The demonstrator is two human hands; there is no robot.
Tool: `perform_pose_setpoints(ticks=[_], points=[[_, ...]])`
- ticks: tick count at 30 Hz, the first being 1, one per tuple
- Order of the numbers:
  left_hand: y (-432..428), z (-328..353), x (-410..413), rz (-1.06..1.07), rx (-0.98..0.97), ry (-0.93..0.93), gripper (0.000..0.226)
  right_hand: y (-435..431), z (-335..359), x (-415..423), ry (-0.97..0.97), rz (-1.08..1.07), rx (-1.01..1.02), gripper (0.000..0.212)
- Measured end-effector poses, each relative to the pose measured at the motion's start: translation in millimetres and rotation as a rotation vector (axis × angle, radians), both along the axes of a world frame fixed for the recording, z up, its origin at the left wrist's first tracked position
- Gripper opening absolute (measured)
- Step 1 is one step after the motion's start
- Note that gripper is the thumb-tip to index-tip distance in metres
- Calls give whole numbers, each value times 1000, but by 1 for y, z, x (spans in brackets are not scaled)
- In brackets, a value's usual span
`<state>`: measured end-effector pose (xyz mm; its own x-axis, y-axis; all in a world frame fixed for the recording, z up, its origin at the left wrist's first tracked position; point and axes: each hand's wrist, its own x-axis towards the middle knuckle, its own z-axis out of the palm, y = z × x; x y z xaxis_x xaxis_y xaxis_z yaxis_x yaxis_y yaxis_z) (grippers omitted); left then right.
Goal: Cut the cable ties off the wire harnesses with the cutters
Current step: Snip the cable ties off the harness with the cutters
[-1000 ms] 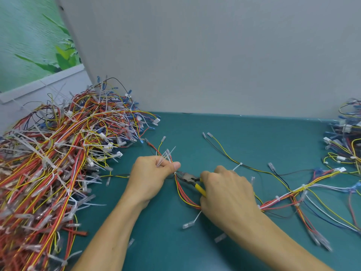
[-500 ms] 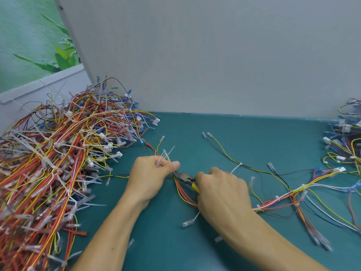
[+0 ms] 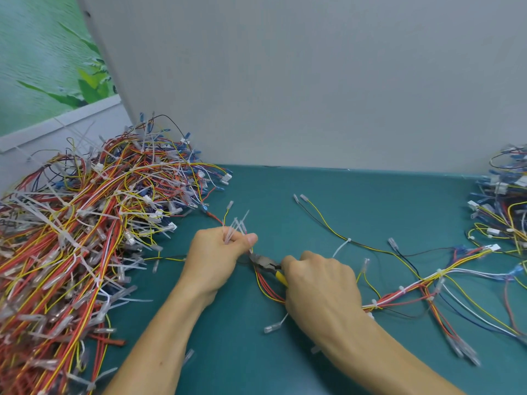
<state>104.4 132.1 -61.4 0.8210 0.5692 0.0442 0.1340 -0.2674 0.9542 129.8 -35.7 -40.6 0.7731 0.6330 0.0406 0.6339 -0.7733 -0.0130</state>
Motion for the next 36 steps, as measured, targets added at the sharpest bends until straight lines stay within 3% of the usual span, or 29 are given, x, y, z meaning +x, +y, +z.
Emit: perform_pose_setpoints(ticks=[5,10,13,17,19,25,29,32,36], points=[[-7,8,2,15,-259,-114,33,-26,25,-3,-43,-19,60,6],[-28,26,-5,-114,-364,-211,30,-84,48,4,-117,-129,-8,27],[-40,29,-6,-185,-243,-190,20,-121,51,26,-164,-240,-62,34],[-52,34,11,-326,453,-69,25,-149,44,63,-247,-290,-166,36],[-62,34,29,-403,620,-12,29,-150,38,78,-265,-267,-208,37],[-83,20,81,-568,722,32,37,-137,19,96,-258,-134,-207,26],[-87,11,99,-642,765,15,20,-132,13,99,-275,-93,-172,21],[-85,8,104,-590,620,19,12,-130,11,101,-261,-67,-152,20],[-82,10,103,-551,528,87,26,-127,8,100,-246,-29,-100,18]])
